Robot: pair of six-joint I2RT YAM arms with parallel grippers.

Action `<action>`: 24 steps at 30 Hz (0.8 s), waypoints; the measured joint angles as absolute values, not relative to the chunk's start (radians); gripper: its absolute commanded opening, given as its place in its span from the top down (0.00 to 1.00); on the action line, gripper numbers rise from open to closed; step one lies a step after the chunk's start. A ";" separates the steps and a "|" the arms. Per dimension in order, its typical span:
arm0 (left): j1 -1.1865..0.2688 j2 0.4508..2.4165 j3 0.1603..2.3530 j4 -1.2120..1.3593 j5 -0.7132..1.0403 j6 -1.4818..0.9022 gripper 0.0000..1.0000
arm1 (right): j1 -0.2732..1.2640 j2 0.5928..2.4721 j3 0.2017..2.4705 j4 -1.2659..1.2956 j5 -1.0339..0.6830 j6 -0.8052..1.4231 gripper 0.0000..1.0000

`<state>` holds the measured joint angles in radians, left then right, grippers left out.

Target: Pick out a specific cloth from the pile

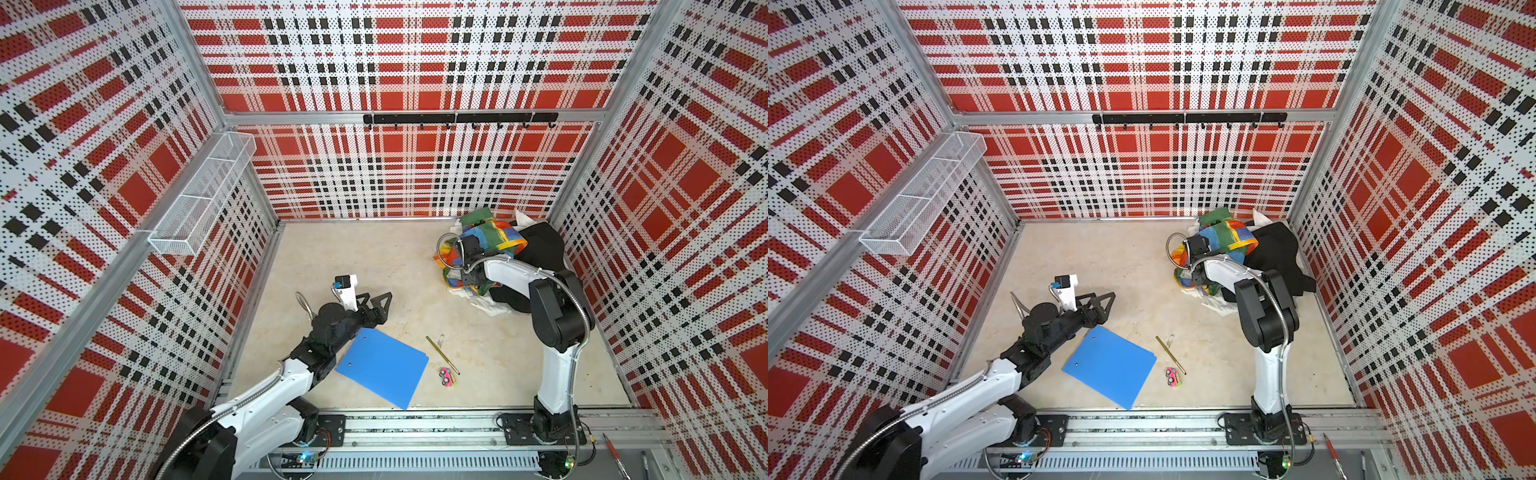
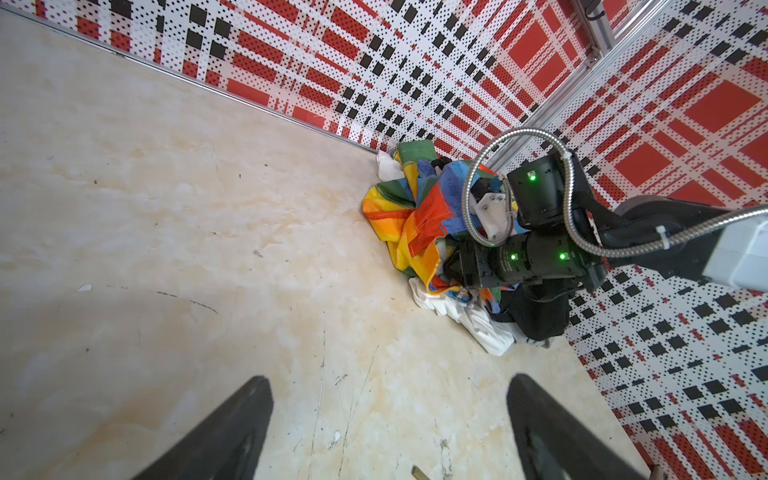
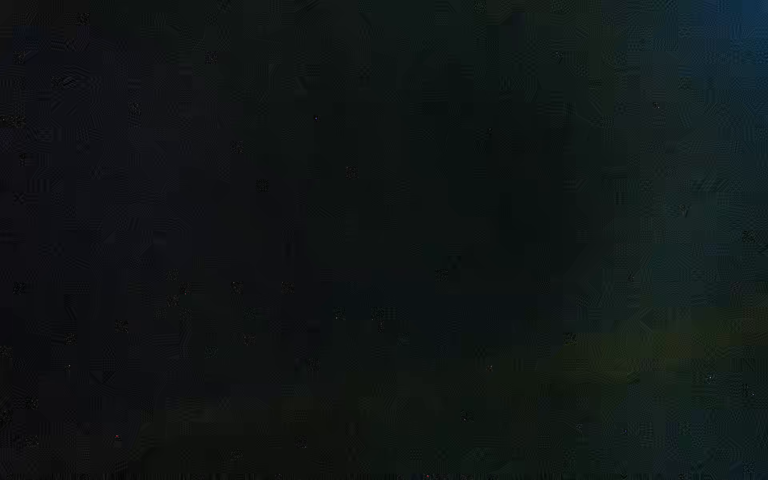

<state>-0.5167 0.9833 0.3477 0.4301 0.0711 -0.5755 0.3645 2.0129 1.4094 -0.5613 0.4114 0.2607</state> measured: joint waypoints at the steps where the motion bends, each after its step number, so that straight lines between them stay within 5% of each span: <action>1: -0.517 0.983 0.348 0.429 0.071 -0.575 0.08 | 0.363 2.013 1.409 -0.556 0.405 0.258 0.91; 5: -0.517 0.979 0.347 0.428 0.071 -0.575 0.08 | 0.362 1.999 1.409 -0.543 0.353 0.247 1.00; 15: -0.525 0.976 0.347 0.428 0.071 -0.575 0.09 | 0.308 1.830 1.514 -0.545 0.054 0.240 1.00; 24: -0.550 1.007 0.347 0.429 0.065 -0.569 0.10 | 0.054 1.628 1.481 -0.533 0.001 0.283 0.98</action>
